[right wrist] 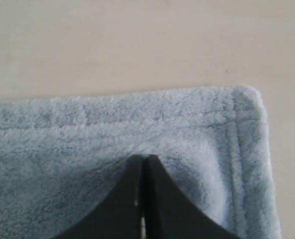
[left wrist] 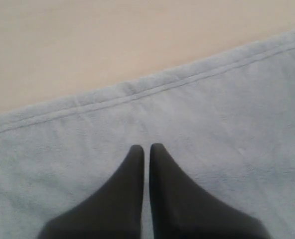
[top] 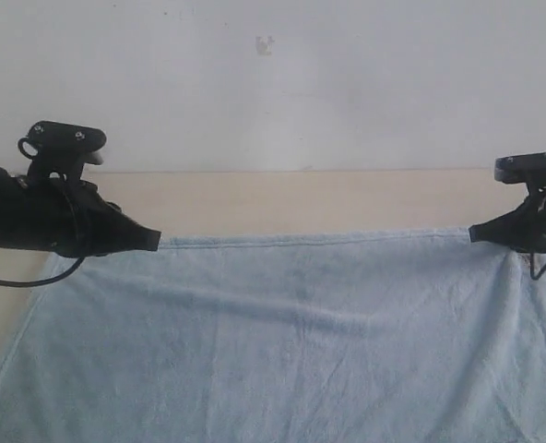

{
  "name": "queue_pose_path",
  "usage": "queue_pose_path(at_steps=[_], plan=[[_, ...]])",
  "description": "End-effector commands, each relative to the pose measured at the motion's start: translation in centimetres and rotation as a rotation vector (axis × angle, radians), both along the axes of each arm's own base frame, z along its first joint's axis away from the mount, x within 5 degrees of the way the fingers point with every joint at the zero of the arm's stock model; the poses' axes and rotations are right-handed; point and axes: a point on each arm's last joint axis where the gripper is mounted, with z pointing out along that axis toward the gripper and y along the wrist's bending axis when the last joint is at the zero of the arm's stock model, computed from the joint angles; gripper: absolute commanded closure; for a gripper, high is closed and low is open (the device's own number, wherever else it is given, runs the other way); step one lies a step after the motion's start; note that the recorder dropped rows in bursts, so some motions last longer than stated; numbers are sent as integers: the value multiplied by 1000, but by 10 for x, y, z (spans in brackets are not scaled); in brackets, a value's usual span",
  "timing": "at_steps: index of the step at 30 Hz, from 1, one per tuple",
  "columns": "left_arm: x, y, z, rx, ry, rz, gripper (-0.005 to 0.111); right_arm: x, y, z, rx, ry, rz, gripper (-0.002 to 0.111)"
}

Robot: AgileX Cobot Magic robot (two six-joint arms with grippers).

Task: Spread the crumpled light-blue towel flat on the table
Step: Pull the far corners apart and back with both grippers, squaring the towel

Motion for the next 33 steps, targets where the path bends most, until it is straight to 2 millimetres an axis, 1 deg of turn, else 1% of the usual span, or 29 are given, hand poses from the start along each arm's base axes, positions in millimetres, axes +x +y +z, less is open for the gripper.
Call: queue_pose_path(at_steps=[1,4,6,10,12,15,19,22,24,27,29,33], plan=[[15,13,-27,84,32,13,103,6,-6,-28,-24,178,-14,108],[26,17,-50,86,108,1,103,16,-8,-11,-34,163,-24,108],[32,20,-64,70,158,-4,103,20,-9,6,-26,152,-49,108],[46,25,-77,64,186,4,103,19,-9,39,-23,107,-67,108],[53,28,-82,67,186,11,103,17,-9,50,-30,100,-64,108],[61,33,-87,69,187,22,103,16,-10,51,-55,118,-46,108],[64,35,-90,90,170,37,103,12,-11,32,-73,200,-21,108],[66,40,-99,137,163,35,103,10,-11,18,-72,248,-20,108],[67,44,-108,168,161,46,103,12,-11,15,-69,240,-18,108],[70,50,-114,198,142,81,103,14,-10,14,-66,215,-15,108],[73,53,-116,219,123,91,103,15,-10,12,-65,207,-12,108],[81,54,-118,248,101,64,103,17,-10,-1,-64,205,0,108]])
